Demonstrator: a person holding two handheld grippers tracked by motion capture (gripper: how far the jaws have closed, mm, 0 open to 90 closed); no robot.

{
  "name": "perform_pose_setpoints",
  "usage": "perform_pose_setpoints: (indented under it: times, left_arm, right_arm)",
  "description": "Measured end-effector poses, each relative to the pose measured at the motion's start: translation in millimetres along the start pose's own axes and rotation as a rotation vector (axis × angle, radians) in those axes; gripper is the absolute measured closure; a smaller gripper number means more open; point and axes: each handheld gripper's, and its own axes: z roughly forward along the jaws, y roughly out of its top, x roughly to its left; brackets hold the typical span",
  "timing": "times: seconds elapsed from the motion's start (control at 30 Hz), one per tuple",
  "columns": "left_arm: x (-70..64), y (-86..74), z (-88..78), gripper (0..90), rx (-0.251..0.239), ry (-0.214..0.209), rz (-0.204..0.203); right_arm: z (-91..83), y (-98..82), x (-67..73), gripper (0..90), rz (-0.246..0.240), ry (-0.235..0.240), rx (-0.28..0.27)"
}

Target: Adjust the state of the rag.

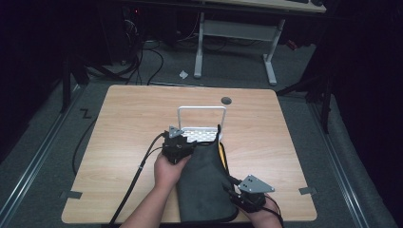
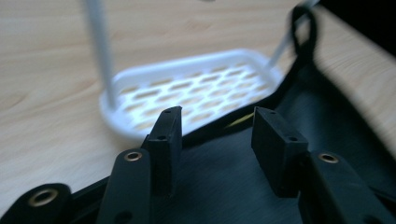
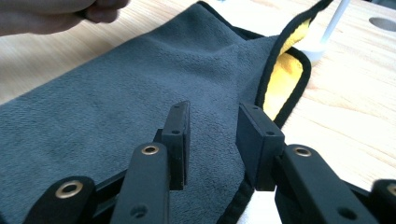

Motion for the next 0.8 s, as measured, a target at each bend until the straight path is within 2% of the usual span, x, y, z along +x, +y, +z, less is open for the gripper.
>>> perform_pose_setpoints:
  times: [0.13,0.23,0.33,0.43,0.5,0.57,0.63,0.7,0.8]
  left_arm:
    - [8.5,-14.0,4.9,60.4,0.029,0.049,0.011]
    - [10.3,-20.4,7.3,69.6,0.036,0.070,0.020]
    - [12.3,-22.7,7.7,77.9,0.032,0.086,0.020]
    - [13.7,-23.4,8.3,81.5,0.034,0.102,0.033]
    - [15.5,-23.7,8.4,81.8,0.031,0.105,0.031]
    - [17.1,-23.8,8.8,81.7,0.029,0.107,0.031]
    - [18.3,-23.6,9.0,81.7,0.029,0.111,0.031]
    - [19.8,-23.5,9.2,81.8,0.030,0.110,0.031]
    - [20.8,-23.4,9.4,82.1,0.033,0.105,0.037]
  right_arm:
    - [9.9,6.3,-5.9,71.6,0.008,-0.011,0.000]
    - [21.3,17.6,-10.3,78.3,-0.004,-0.020,-0.003]
    - [41.6,33.1,-18.1,83.7,-0.005,-0.033,0.003]
    - [69.8,44.9,-28.0,85.4,0.002,-0.059,0.042]
    - [86.9,46.0,-35.8,86.1,0.000,-0.097,0.083]
    - [100.6,42.2,-46.4,86.4,0.025,-0.132,0.133]
    - [109.7,36.1,-55.6,86.3,0.055,-0.144,0.176]
    - [111.4,32.2,-60.7,86.3,0.070,-0.137,0.173]
    - [110.8,32.2,-60.6,86.5,0.075,-0.135,0.179]
